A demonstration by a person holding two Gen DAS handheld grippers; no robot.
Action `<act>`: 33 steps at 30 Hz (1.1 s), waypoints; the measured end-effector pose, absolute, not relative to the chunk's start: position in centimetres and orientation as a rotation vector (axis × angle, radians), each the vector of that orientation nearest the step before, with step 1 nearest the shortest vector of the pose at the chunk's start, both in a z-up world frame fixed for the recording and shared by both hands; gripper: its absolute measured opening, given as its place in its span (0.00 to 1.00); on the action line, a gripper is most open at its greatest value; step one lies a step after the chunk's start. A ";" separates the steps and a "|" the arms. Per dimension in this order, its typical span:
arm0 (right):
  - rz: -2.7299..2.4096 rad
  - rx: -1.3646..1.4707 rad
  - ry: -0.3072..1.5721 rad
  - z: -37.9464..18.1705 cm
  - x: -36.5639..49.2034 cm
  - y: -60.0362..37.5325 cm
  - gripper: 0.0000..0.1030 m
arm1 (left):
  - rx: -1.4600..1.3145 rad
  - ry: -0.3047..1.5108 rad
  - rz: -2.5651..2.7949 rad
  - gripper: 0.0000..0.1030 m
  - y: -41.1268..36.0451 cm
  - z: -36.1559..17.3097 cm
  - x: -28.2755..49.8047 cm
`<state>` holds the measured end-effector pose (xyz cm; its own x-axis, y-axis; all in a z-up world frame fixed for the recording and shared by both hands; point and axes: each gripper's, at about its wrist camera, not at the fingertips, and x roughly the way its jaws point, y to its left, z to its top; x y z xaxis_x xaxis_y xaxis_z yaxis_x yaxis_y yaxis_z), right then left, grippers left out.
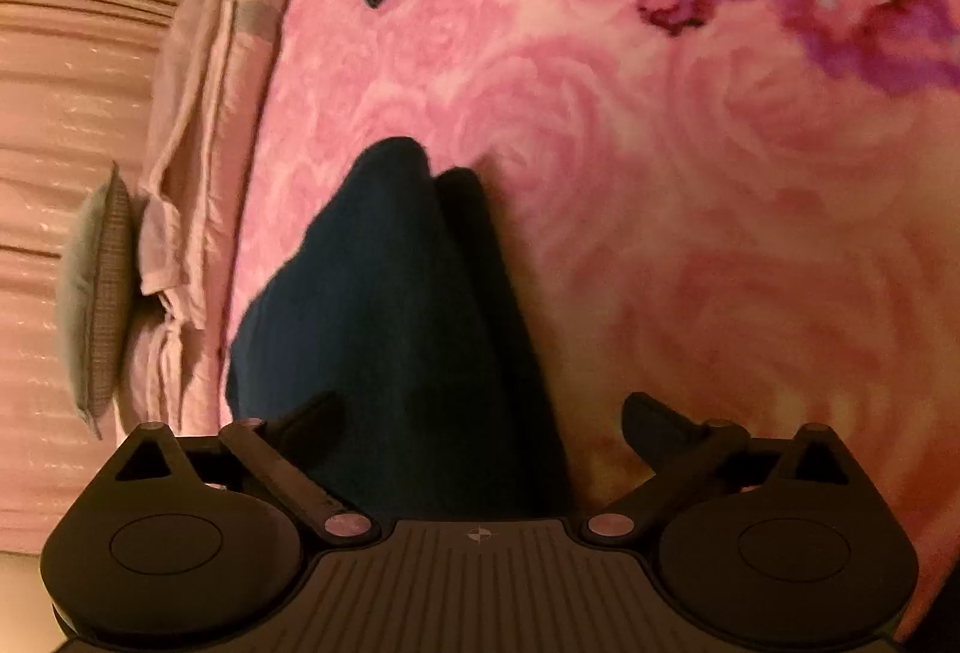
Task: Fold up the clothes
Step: 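Grasp the folded sweater edge with both grippers and lift it, then carry the sweater onto the folded jeans stack with both grippers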
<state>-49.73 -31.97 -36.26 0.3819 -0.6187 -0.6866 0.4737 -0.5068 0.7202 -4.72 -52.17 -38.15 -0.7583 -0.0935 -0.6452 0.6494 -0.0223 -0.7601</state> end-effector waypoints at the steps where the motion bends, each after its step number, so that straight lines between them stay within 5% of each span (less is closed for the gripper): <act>1: -1.333 1.615 -0.129 -36.5 -49.7 -32.4 0.98 | 0.558 1.772 -1.835 0.66 -52.6 -39.0 -4.6; 7: -1.310 1.551 -0.084 -37.5 -49.4 -34.8 0.98 | 0.465 1.905 -1.837 0.71 -54.1 -42.6 -4.7; 15: -1.207 1.510 -0.056 -38.2 -48.5 -36.6 0.96 | 0.462 1.839 -1.890 0.71 -53.9 -42.0 -6.4; 18: -1.159 1.514 -0.077 -39.0 -48.1 -37.1 0.95 | 0.463 1.811 -1.910 0.63 -53.8 -41.6 -7.1; 19: -1.142 1.526 -0.099 -39.4 -48.2 -37.1 0.89 | 0.464 1.801 -1.917 0.54 -53.8 -41.5 -7.3; 21: -1.107 1.549 -0.144 -40.1 -48.2 -37.1 0.43 | 0.464 1.783 -1.930 0.46 -53.7 -41.3 -7.7; 26: -1.088 1.575 -0.203 -39.9 -48.8 -37.3 0.29 | 0.456 1.739 -1.955 0.34 -53.5 -40.6 -8.7; 33: -1.039 1.564 -0.190 -36.9 -53.6 -39.1 0.27 | 0.383 1.704 -1.963 0.27 -52.7 -36.5 -12.5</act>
<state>-53.65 -39.07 -36.87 0.5896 -0.6325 -0.5022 0.4134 -0.2978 0.8605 -12.53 -52.68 -36.52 -0.8309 -0.1908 -0.5227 0.5443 -0.0835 -0.8347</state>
